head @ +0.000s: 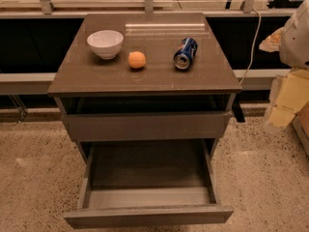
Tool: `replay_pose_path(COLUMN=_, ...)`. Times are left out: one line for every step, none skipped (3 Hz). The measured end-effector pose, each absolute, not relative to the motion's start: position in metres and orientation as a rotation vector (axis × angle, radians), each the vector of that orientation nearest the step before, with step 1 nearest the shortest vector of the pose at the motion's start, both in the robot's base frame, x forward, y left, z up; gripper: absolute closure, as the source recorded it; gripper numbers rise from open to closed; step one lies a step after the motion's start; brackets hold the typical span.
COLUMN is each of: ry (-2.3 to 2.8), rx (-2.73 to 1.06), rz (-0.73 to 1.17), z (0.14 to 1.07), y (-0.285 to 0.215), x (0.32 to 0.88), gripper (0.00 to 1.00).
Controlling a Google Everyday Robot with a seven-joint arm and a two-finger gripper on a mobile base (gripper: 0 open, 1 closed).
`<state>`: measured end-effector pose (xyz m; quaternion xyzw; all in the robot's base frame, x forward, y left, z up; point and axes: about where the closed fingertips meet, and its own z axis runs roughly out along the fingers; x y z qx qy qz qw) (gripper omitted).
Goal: Place orange can into middle drawer
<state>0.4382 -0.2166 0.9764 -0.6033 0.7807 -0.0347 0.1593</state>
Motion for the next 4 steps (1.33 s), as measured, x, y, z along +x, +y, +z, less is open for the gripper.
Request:
replay_pose_path(ry=2.231, rx=-1.724, rz=-0.099, z=0.976, y=-0.217, x=0.438, gripper=0.0)
replay_pose_path(ry=2.129, rx=-1.764, rz=-0.093, z=0.978, y=-0.204, x=0.47, gripper=0.0)
replay_pose_path(ry=1.952, rx=-1.806, rz=-0.096, z=0.986, y=-0.173, x=0.54, gripper=0.0)
replay_pose_path(ry=1.809, rx=-1.813, rz=-0.027, z=0.993, y=-0.129, x=0.604, gripper=0.0)
